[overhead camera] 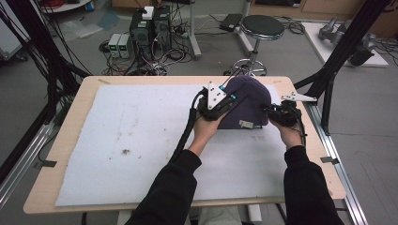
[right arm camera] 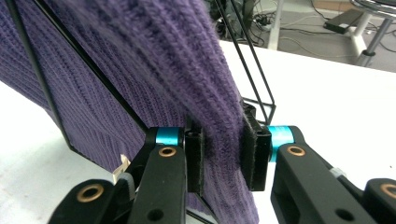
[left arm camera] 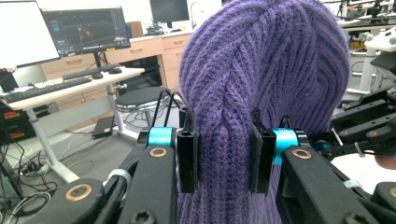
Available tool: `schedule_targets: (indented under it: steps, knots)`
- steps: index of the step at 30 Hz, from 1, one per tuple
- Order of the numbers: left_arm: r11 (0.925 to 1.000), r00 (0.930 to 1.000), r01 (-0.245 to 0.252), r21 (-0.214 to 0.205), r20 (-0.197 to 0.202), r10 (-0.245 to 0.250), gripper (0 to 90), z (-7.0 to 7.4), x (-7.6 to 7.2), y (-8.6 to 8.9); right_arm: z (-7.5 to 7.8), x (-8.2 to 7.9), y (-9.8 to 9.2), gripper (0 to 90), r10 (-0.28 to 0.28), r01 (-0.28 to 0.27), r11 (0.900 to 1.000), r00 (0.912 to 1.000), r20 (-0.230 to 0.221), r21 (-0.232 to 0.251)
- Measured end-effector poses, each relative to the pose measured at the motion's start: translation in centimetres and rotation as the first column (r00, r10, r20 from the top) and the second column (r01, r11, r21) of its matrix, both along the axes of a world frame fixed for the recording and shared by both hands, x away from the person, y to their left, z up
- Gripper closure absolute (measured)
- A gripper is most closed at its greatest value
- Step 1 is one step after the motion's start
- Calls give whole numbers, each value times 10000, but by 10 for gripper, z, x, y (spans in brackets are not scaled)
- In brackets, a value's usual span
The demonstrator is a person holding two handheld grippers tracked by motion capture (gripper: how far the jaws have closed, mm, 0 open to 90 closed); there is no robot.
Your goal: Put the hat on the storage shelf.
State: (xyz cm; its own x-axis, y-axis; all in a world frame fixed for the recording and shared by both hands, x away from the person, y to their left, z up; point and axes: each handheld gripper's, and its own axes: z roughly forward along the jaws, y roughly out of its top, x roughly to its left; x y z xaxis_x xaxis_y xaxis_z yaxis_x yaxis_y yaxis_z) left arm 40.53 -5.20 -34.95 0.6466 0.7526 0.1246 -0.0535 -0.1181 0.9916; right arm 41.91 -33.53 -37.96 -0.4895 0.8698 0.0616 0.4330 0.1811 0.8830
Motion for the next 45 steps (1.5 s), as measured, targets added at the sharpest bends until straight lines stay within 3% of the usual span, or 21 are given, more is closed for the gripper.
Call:
schedule_targets:
  steps: [5, 7, 9, 10, 11, 12, 13, 15, 17, 21, 26, 30, 37, 45]
  knots:
    - [9999, 9998, -10, -115, -209, 7, 691, -4, 2, 0, -3, 2, 1, 713, -64, 62, 10000, 9993, -379, -75]
    - [9999, 9996, 25, -157, -265, -30, 687, -5, 3, 0, -6, 4, -1, 701, -53, 61, 9999, 9966, -822, 89]
    - [9999, 9996, 62, -157, -285, -67, 686, -5, 2, -1, -7, 4, -3, 691, -138, 157, 9997, 9953, -960, 187]
    - [9999, 9996, -14, -122, -278, 10, 669, -5, 2, -1, -7, 4, -3, 614, -216, 247, 9993, 9942, -1050, 288]
    - [9999, 9994, -124, -117, -313, 121, 669, -4, 2, 0, -7, 4, -3, 614, -216, 247, 9993, 9942, -1050, 288]
    - [9995, 9985, -294, -142, -461, 287, 629, -4, 2, 0, -7, 4, -3, 449, -472, 496, 9986, 9931, -1076, 197]
    - [9989, 9974, -423, -223, -597, 409, 629, -3, 2, 1, -7, 4, -3, 449, -472, 496, 9986, 9931, -1076, 197]
    - [9976, 9947, -549, -414, -896, 510, 573, -2, 4, 4, -7, 3, -3, 297, -768, 781, 9969, 9902, -1170, 61]
    - [9971, 9938, -632, -419, -939, 591, 492, -1, 5, 6, -7, 2, -5, 208, -923, 945, 9954, 9876, -1271, 120]
    - [9974, 9944, -610, -379, -886, 575, 368, 2, 2, 8, 1, -6, -8, 118, -978, 1017, 9938, 9919, -816, 456]
    - [9966, 9926, -821, 10, -898, 819, 297, 7, -4, 10, 13, -17, -7, 103, -1024, 1067, 9874, 9938, -429, 1164]
    - [9962, 9934, -834, -268, -809, 810, 264, 13, -9, 19, 23, -28, -4, 103, -1331, 1306, 9841, 9910, 132, 1208]
    - [9901, 9912, -1294, -549, -353, 1276, 246, 29, -18, 43, 38, -42, -3, 100, -1746, 1609, 9755, 9811, 829, 1502]
    - [9773, 9815, -1888, -965, -510, 1846, 245, 32, -27, 78, 51, -53, 2, 100, -1858, 1622, 9710, 9743, 1275, 1754]
